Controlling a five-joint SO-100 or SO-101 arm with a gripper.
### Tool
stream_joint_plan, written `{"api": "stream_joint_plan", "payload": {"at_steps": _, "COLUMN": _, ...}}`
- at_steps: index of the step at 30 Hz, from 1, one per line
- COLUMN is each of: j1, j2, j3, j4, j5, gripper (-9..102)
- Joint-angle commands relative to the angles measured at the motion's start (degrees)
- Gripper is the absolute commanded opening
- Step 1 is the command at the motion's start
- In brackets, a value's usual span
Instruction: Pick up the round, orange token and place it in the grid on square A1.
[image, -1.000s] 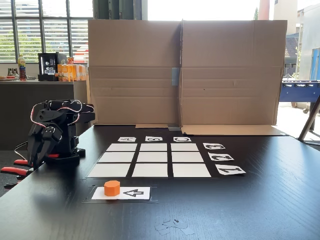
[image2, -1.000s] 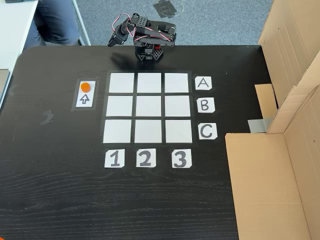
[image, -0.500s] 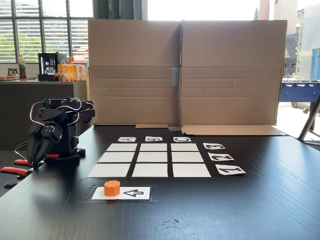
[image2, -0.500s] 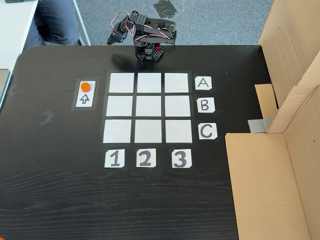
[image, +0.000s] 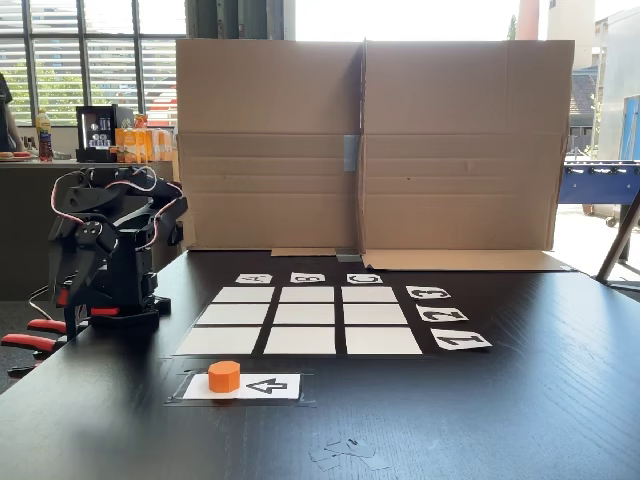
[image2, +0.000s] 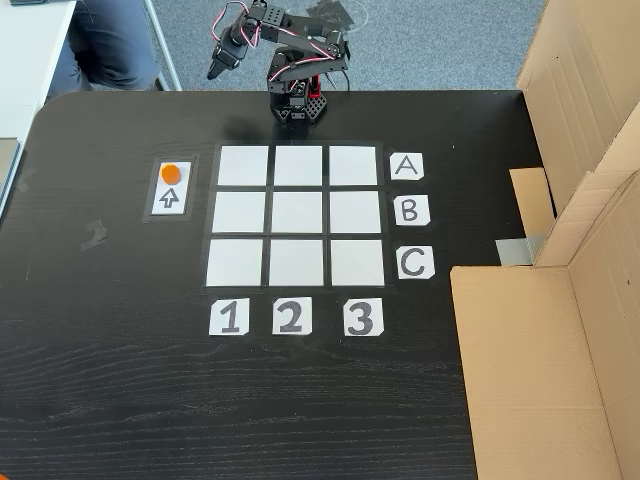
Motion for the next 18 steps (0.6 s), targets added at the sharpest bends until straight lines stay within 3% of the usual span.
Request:
{"api": "stream_joint_plan", "payload": {"at_steps": 1, "j1": -0.7, "j2": -3.0, "j3": -5.2, "j4": 2.1, "j5": -0.6, "gripper": 21}}
{"api": "stream_joint_plan", "payload": {"at_steps": 10, "j1": -7.5, "j2": -21.7, "j3": -21.6, "j4": 10.1, "j5": -0.1, "gripper": 23}}
{"api": "stream_joint_plan", "payload": {"at_steps": 18, "j1": -17.8, "j2": -43.2, "j3": -38.8, "j4": 12.9, "j5": 9.2, "gripper": 24}}
